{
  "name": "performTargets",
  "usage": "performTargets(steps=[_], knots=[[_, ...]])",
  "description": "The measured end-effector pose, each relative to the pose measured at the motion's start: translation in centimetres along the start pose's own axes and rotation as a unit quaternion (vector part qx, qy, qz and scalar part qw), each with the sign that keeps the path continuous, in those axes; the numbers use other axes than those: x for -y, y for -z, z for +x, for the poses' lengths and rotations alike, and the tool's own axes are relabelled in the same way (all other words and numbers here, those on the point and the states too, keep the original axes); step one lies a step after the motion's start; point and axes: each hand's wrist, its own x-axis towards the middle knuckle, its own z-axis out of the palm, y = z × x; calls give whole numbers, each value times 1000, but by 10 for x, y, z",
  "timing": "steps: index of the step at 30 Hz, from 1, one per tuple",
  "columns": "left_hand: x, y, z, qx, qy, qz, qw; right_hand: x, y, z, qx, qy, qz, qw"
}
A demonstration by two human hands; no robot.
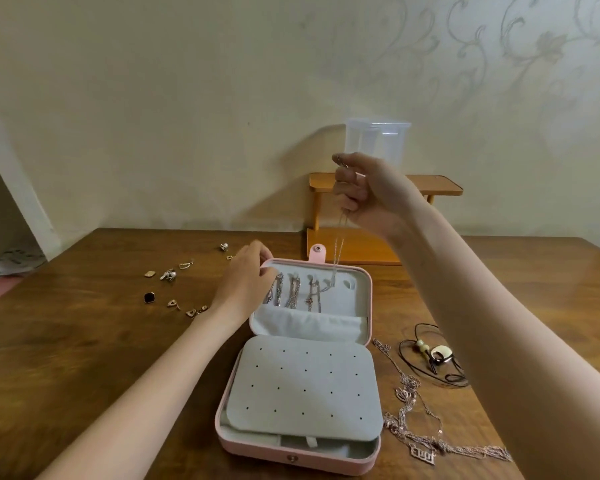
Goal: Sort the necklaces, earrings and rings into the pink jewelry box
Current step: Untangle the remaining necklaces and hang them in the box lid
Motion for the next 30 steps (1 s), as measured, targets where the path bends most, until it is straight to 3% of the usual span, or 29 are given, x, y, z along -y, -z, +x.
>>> performTargets(steps=[14, 24, 30], knots=[[-15, 15, -15, -10, -173, 14, 985, -21, -3, 2, -1, 27, -51, 998], [-23, 20, -12, 101, -117, -42, 987, -66, -6, -12, 8, 86, -65, 994], [-29, 19, -12, 55, -147, -83, 984, -73, -16, -10, -4, 89, -41, 995]])
